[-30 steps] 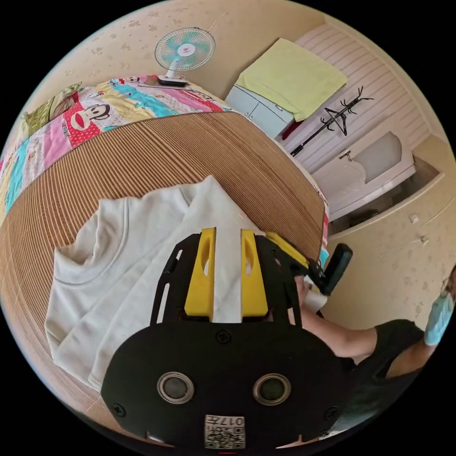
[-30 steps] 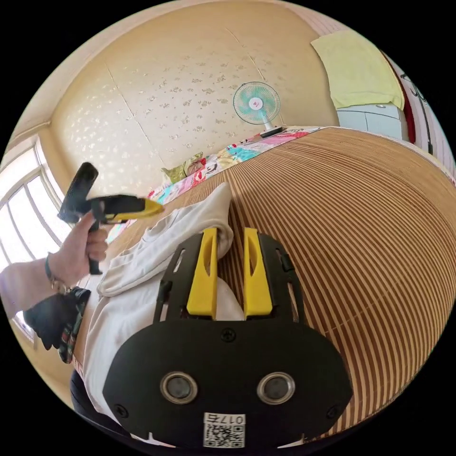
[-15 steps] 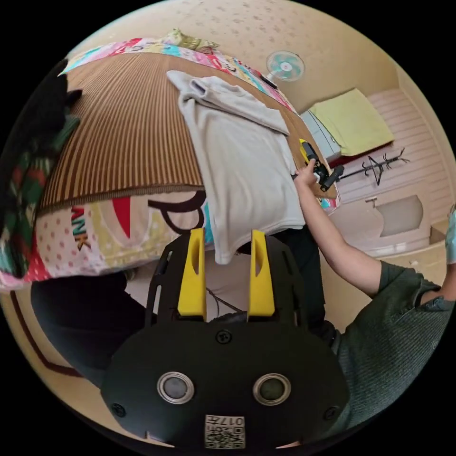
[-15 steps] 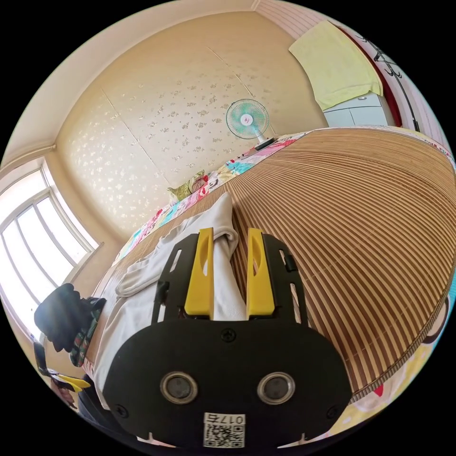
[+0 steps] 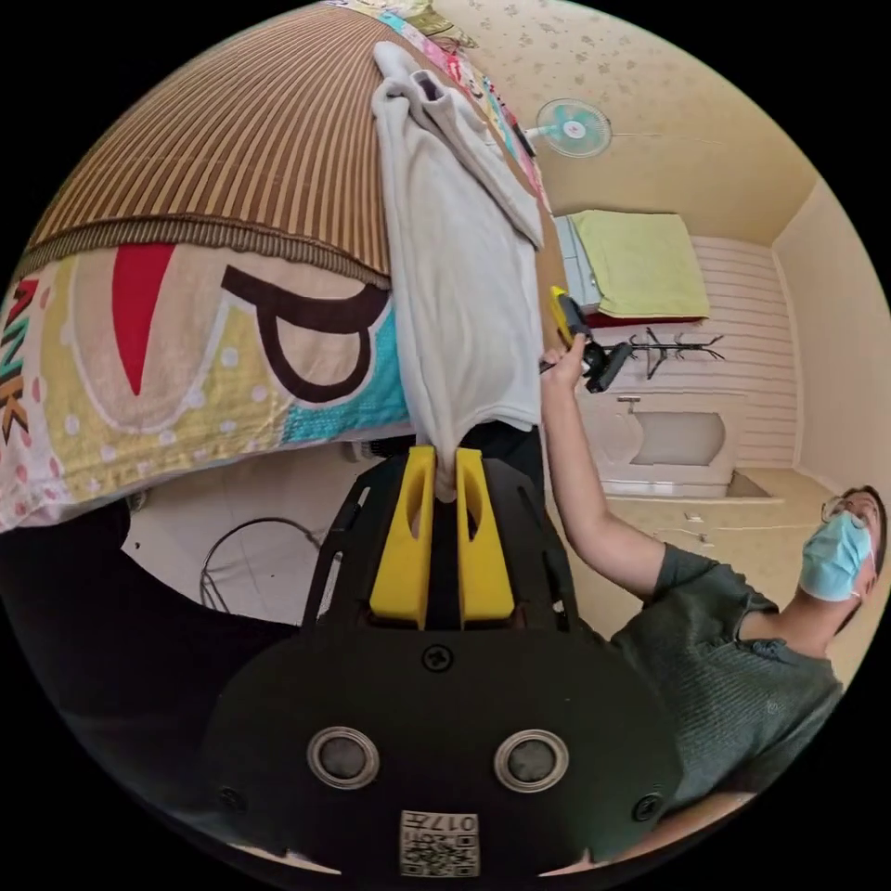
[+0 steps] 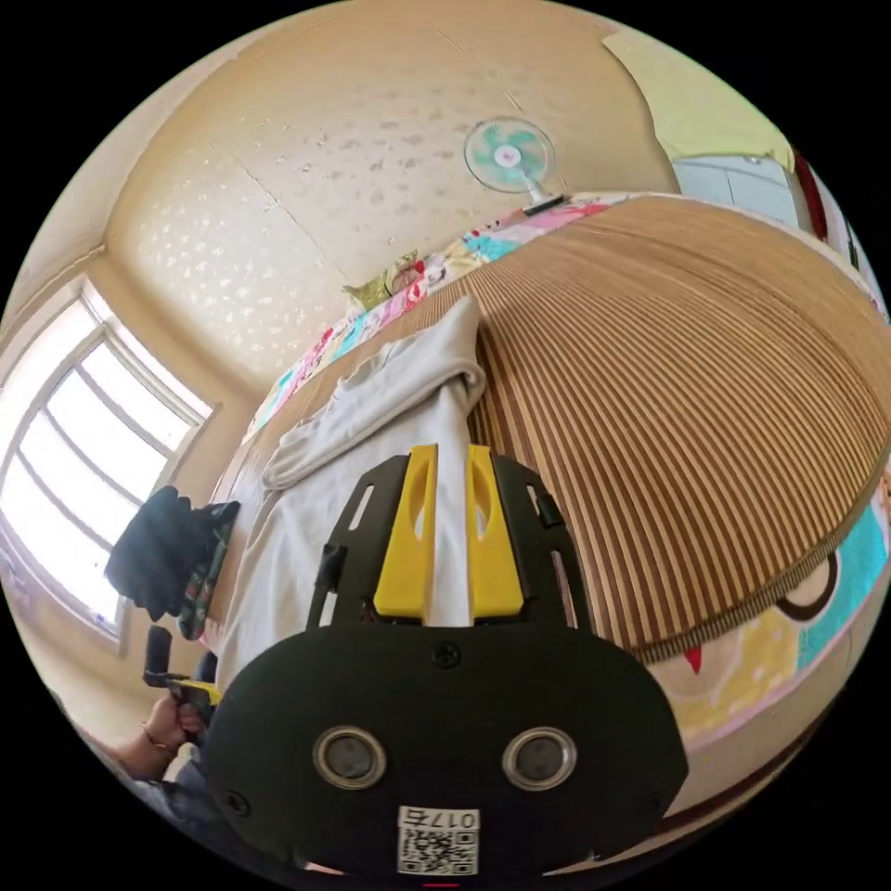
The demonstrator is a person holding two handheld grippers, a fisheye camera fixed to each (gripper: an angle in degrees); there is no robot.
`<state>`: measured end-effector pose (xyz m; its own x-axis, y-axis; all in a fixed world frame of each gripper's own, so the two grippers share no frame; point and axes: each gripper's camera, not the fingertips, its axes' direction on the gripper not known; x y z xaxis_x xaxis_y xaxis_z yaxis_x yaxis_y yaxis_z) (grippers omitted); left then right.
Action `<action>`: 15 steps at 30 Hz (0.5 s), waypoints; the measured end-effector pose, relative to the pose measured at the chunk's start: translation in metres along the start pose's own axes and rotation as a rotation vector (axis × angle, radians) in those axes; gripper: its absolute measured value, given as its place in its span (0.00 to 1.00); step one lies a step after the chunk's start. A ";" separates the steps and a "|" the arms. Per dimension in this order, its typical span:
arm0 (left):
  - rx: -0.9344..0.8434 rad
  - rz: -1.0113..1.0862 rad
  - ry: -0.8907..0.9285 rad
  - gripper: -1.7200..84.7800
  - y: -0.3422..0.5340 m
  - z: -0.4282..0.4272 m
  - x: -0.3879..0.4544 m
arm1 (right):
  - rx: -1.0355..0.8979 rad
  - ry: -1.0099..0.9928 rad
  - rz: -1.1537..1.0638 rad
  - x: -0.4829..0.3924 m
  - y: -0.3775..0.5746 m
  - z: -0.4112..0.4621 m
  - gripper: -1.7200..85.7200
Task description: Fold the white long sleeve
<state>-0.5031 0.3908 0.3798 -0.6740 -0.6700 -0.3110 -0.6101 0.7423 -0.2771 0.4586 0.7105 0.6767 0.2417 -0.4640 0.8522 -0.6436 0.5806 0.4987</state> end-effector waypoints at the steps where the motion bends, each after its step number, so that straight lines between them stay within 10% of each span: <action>1: -0.001 0.018 0.104 0.07 0.006 -0.006 0.006 | -0.036 -0.010 0.044 0.004 0.003 -0.007 0.08; 10: 0.142 -0.019 0.262 0.07 0.057 -0.057 0.052 | -0.095 -0.004 0.192 0.023 0.108 -0.149 0.14; 15: 0.143 0.001 0.301 0.07 0.068 -0.035 0.106 | -0.225 -0.322 0.346 0.024 0.151 -0.140 0.10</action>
<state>-0.6304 0.3697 0.3601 -0.7804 -0.6244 -0.0344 -0.5592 0.7215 -0.4084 0.4686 0.8809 0.7947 -0.2155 -0.3814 0.8989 -0.4659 0.8492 0.2486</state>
